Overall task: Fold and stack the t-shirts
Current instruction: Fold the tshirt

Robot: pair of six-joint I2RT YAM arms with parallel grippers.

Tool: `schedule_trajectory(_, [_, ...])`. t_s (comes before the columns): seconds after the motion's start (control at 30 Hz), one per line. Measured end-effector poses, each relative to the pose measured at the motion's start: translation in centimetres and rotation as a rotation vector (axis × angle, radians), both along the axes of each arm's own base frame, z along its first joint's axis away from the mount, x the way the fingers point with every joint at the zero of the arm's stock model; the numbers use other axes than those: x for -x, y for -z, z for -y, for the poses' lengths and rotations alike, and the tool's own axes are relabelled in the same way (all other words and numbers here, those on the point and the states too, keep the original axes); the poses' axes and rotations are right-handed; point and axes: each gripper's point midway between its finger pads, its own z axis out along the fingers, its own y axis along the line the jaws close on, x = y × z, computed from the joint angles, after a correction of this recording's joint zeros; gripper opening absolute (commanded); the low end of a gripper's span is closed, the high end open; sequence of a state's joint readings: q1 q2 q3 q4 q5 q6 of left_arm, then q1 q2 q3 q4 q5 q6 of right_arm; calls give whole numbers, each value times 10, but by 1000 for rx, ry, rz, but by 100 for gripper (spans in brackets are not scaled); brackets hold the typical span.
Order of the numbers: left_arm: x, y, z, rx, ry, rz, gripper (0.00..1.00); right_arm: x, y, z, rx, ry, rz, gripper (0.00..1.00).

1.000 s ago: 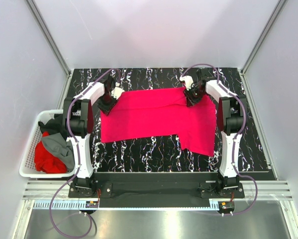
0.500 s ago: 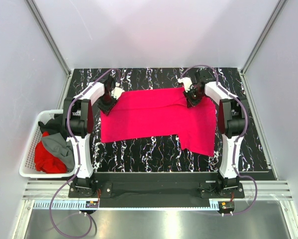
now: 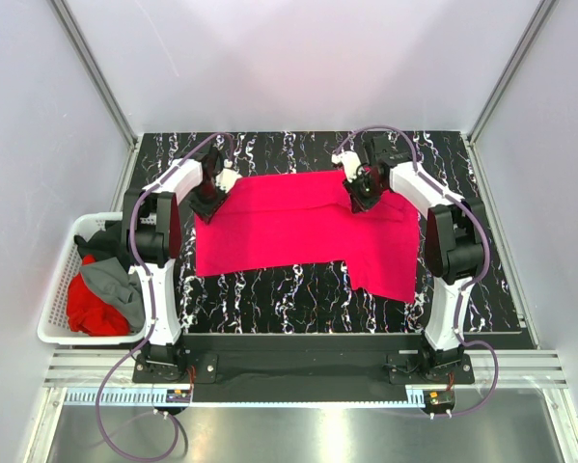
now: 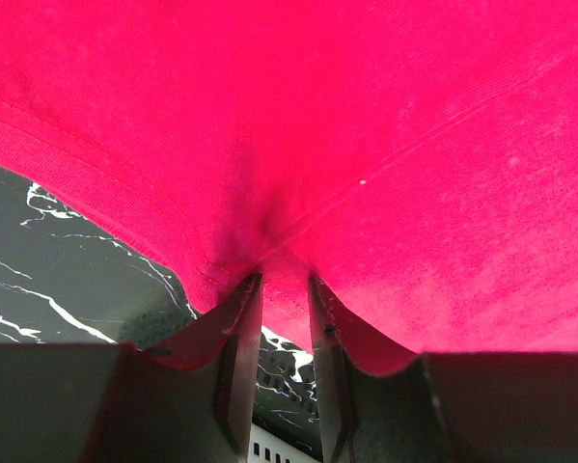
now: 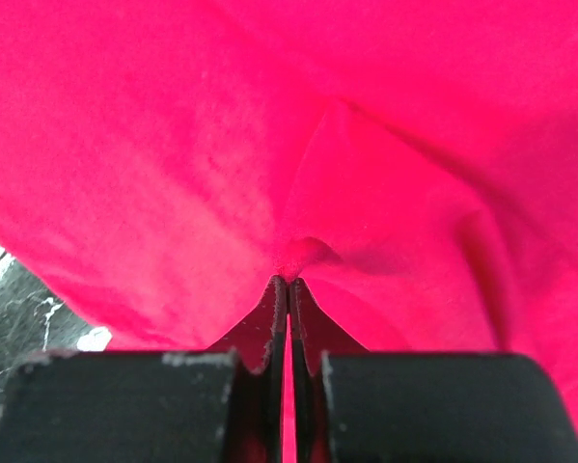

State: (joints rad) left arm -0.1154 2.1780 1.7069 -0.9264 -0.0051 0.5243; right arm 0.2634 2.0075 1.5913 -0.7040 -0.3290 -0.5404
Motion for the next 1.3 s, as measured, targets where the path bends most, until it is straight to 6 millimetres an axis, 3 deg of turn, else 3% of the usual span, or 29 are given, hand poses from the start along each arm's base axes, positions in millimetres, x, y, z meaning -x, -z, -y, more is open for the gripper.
schedule_trajectory(0.17, [0, 0, -2, 0, -2, -1, 29, 14, 6, 0, 12, 12, -51, 3])
schedule_trajectory(0.73, [2, 2, -3, -2, 1, -5, 29, 47, -5, -18, 12, 26, -145, 6])
schedule_trajectory(0.8, [2, 2, -3, -1, 1, -4, 29, 46, -4, -21, 13, 27, -156, 10])
schedule_trajectory(0.83, [2, 2, -3, -1, 1, -3, 29, 46, -3, -23, 14, 28, -161, 25])
schedule_trajectory(0.9, [3, 2, -3, -1, 1, -3, 29, 44, 1, -24, 18, 40, -177, 38])
schedule_trajectory(0.97, [4, 2, -3, -2, 2, -2, 29, 41, 7, -25, 26, 53, -189, 41])
schedule_trajectory(1.17, [8, 2, -4, -2, 3, -1, 29, 38, 9, -16, 35, 75, -196, 41])
schedule_trajectory(1.3, [10, 2, -4, -2, 3, -4, 29, 28, -1, 17, -20, 159, -199, 40])
